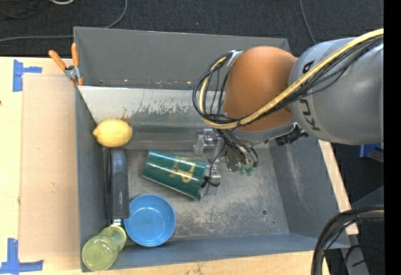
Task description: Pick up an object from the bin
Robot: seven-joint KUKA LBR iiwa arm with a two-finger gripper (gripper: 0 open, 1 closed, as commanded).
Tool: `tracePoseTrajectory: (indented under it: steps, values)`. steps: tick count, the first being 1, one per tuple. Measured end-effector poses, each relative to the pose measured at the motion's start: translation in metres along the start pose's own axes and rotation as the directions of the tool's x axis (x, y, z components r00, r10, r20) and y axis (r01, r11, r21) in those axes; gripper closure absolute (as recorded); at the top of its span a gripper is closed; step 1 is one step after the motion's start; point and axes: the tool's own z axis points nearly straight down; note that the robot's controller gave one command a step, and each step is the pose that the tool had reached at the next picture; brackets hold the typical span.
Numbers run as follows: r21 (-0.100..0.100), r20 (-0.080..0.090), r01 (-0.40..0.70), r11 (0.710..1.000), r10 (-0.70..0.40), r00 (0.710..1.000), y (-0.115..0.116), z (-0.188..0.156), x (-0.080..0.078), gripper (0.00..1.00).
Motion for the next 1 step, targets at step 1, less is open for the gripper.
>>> tracePoseTrajectory:
  steps: [1]
  values:
    - [-0.001, 0.008, -0.004, 1.0, 0.004, 1.0, -0.0005, -0.0039, -0.0018, 0.0]
